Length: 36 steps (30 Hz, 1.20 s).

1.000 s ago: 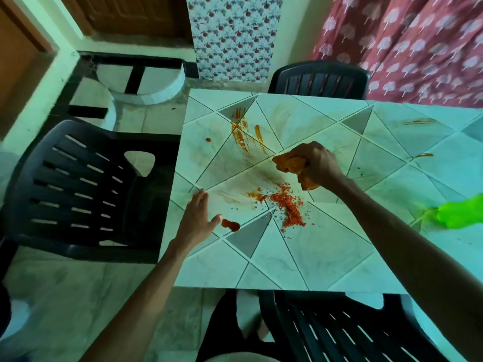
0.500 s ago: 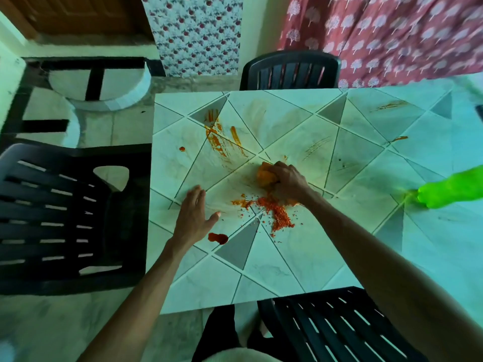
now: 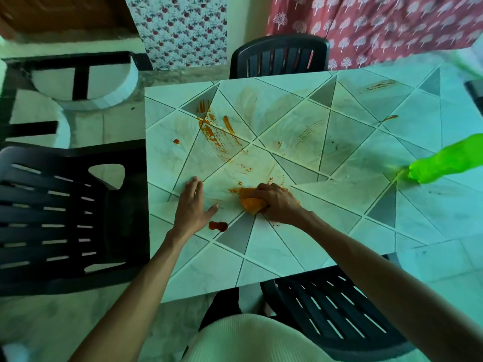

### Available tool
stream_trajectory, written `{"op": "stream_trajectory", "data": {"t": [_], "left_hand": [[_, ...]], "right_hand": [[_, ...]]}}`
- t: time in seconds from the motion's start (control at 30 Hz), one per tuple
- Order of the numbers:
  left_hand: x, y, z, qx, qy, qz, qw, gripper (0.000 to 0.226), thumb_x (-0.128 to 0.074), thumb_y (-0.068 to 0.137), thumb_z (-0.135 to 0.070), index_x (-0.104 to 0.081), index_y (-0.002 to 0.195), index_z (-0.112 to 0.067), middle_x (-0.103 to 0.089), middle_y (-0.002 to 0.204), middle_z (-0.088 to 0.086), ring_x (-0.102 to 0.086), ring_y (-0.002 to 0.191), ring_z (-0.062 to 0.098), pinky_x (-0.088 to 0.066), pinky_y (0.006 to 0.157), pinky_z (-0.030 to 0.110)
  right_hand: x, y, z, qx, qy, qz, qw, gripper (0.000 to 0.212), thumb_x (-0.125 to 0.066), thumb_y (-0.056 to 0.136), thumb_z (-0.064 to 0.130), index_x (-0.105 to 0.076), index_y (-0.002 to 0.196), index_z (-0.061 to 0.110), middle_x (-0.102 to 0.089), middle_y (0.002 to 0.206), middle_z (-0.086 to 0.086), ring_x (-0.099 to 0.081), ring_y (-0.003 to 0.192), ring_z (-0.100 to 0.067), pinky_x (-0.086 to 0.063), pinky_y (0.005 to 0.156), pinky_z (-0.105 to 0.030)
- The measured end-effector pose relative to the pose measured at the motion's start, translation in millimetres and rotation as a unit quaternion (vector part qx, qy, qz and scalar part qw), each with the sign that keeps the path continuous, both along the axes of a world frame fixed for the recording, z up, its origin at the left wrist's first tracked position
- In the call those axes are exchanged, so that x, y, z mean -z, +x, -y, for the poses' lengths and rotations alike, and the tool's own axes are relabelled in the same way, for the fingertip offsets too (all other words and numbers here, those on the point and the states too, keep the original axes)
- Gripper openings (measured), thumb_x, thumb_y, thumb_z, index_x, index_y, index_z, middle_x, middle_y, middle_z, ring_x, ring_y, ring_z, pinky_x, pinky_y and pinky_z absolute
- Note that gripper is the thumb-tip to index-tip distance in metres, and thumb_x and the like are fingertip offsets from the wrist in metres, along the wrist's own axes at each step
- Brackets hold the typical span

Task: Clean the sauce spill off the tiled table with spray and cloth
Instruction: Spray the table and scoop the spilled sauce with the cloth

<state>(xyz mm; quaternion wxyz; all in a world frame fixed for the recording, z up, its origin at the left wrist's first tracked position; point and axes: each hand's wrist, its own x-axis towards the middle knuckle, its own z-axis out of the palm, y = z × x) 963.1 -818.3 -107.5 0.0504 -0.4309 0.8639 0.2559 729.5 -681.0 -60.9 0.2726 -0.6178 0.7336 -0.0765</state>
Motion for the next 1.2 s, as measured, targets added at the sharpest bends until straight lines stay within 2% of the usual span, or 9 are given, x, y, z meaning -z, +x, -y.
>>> {"op": "stream_trajectory", "data": {"t": [0.2, 0.3, 0.47, 0.6, 0.77, 0.9, 1.0, 1.1, 1.2], "left_hand": [[0, 0, -1, 0.002, 0.010, 0.005, 1.000, 0.094, -0.048, 0.094, -0.060, -0.002, 0.156, -0.007, 0.010, 0.164, 0.008, 0.010, 0.151, 0.027, 0.000, 0.122, 0.039], [1, 3, 2, -0.002, 0.029, -0.007, 1.000, 0.087, -0.047, 0.096, -0.055, -0.003, 0.157, -0.010, 0.010, 0.164, 0.004, 0.009, 0.151, 0.024, -0.002, 0.123, 0.038], [-5, 11, 8, -0.005, 0.046, -0.055, 0.997, 0.065, -0.046, 0.102, -0.029, -0.015, 0.157, -0.011, -0.004, 0.165, 0.000, -0.001, 0.152, 0.018, -0.010, 0.124, 0.037], [-5, 23, 11, -0.032, 0.035, -0.119, 0.992, 0.048, -0.046, 0.101, -0.014, -0.038, 0.148, -0.007, -0.028, 0.159, 0.002, -0.023, 0.148, 0.017, -0.023, 0.119, 0.032], [1, 47, 2, -0.055, 0.006, -0.148, 0.987, 0.043, -0.046, 0.100, -0.008, -0.046, 0.143, -0.008, -0.036, 0.155, -0.001, -0.028, 0.144, 0.014, -0.029, 0.118, 0.032], [3, 65, -8, -0.057, -0.012, -0.154, 0.986, 0.046, -0.048, 0.098, -0.005, -0.045, 0.144, -0.005, -0.035, 0.156, 0.003, -0.026, 0.147, 0.017, -0.025, 0.119, 0.032], [2, 73, -15, -0.058, -0.015, -0.154, 0.986, 0.050, -0.048, 0.098, -0.003, -0.040, 0.148, -0.007, -0.032, 0.158, 0.002, -0.022, 0.148, 0.016, -0.022, 0.120, 0.029], [1, 77, -20, -0.059, -0.031, -0.150, 0.986, 0.053, -0.049, 0.097, -0.001, -0.038, 0.149, -0.008, -0.032, 0.158, 0.003, -0.023, 0.148, 0.017, -0.022, 0.120, 0.030], [0, 79, -24, -0.062, -0.033, -0.142, 0.987, 0.055, -0.048, 0.098, -0.002, -0.035, 0.151, -0.010, -0.029, 0.159, 0.002, -0.022, 0.148, 0.017, -0.020, 0.120, 0.028]], "right_hand": [[-16, -28, 16, 0.100, -0.099, -0.029, 0.990, 0.051, -0.063, 0.081, -0.001, -0.066, 0.126, 0.023, -0.065, 0.120, -0.001, -0.058, 0.107, -0.028, -0.055, 0.081, -0.047], [-23, -34, 41, 0.113, -0.106, -0.051, 0.987, 0.044, -0.061, 0.088, 0.002, -0.065, 0.127, 0.022, -0.064, 0.122, -0.004, -0.057, 0.107, -0.029, -0.053, 0.084, -0.048], [-16, -15, 71, 0.021, -0.056, -0.065, 0.996, 0.051, -0.072, 0.088, 0.038, -0.057, 0.136, 0.029, -0.061, 0.125, -0.002, -0.054, 0.112, -0.028, -0.048, 0.092, -0.051], [7, 14, 62, -0.057, -0.023, -0.093, 0.994, 0.057, -0.070, 0.090, 0.027, -0.050, 0.142, 0.035, -0.057, 0.138, 0.002, -0.051, 0.124, -0.026, -0.043, 0.101, -0.054], [13, 26, 22, -0.121, 0.017, -0.101, 0.987, 0.064, -0.074, 0.085, 0.023, -0.049, 0.140, 0.043, -0.044, 0.152, 0.012, -0.031, 0.144, -0.026, -0.032, 0.110, -0.057], [2, 24, 3, -0.137, 0.017, -0.100, 0.985, 0.063, -0.068, 0.081, 0.006, -0.057, 0.133, 0.039, -0.050, 0.147, 0.013, -0.035, 0.141, -0.025, -0.031, 0.109, -0.049], [-7, 25, 7, -0.111, 0.010, -0.112, 0.987, 0.063, -0.069, 0.084, 0.012, -0.053, 0.137, 0.042, -0.054, 0.142, 0.008, -0.043, 0.133, -0.025, -0.034, 0.108, -0.048], [-13, 38, 29, -0.064, -0.034, -0.089, 0.993, 0.057, -0.067, 0.087, 0.014, -0.055, 0.138, 0.037, -0.059, 0.130, 0.001, -0.051, 0.117, -0.028, -0.043, 0.094, -0.044], [-16, 62, 56, -0.076, -0.063, -0.098, 0.990, 0.046, -0.060, 0.095, 0.016, -0.056, 0.138, 0.032, -0.057, 0.132, -0.002, -0.051, 0.117, -0.028, -0.043, 0.093, -0.044]]}}
